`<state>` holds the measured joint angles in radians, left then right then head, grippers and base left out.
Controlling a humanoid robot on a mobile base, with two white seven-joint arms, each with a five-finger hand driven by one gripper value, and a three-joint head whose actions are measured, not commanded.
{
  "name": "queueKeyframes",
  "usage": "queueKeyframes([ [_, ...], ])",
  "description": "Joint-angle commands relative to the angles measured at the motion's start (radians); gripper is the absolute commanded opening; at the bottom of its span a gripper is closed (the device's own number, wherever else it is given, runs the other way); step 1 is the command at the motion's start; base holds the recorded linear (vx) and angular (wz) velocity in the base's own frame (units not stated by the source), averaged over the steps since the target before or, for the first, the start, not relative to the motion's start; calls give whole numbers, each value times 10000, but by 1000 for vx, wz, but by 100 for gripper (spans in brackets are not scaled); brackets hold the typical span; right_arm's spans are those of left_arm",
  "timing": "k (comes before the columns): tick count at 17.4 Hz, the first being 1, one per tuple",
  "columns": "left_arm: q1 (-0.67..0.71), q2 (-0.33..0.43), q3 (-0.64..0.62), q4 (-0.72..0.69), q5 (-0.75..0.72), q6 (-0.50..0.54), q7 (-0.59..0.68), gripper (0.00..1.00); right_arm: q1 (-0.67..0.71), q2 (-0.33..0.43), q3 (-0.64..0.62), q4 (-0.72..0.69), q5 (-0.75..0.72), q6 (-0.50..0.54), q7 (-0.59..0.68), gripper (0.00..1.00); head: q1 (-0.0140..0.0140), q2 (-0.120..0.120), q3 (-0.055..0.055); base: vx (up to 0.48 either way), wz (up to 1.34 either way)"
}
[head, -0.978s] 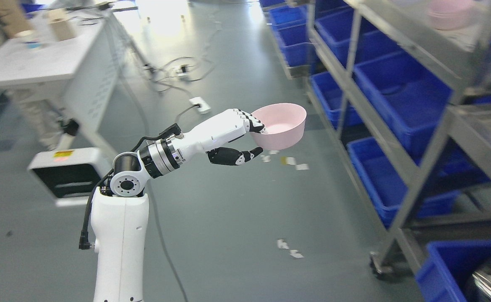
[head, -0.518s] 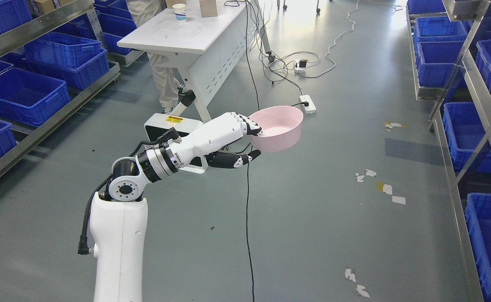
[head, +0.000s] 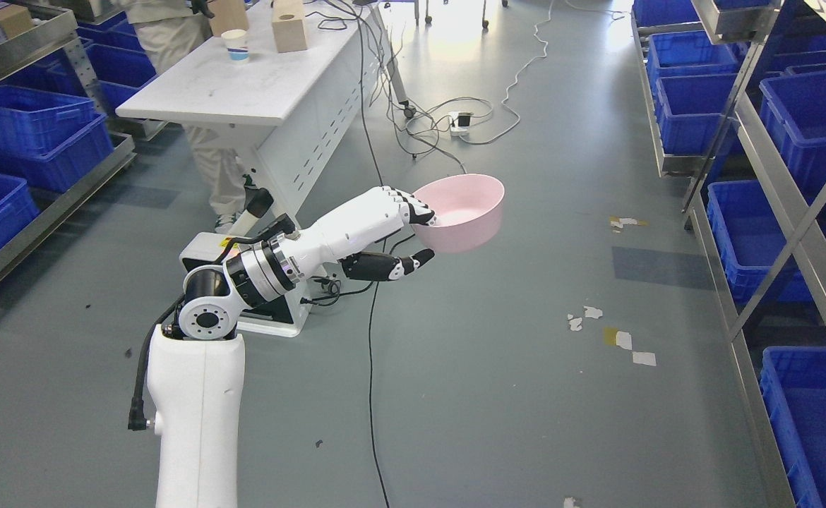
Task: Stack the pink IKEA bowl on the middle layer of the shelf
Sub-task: 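Hold the pink bowl aloft in the left hand while the robot turns and drives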
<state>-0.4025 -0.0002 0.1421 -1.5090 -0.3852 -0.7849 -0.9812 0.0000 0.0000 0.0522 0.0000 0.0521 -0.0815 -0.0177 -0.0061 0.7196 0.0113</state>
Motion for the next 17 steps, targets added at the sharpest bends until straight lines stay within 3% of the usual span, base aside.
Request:
queueKeyframes([
  [1,-24,176,282,-35,2,-5,240,2,30,-175,0,-175,0,2,-7,100,0,0,0,426,-292],
  [17,343,176,343,-112,17,-5,286,2,30,-175,0,-175,0,2,-7,100,0,0,0,466,-21],
])
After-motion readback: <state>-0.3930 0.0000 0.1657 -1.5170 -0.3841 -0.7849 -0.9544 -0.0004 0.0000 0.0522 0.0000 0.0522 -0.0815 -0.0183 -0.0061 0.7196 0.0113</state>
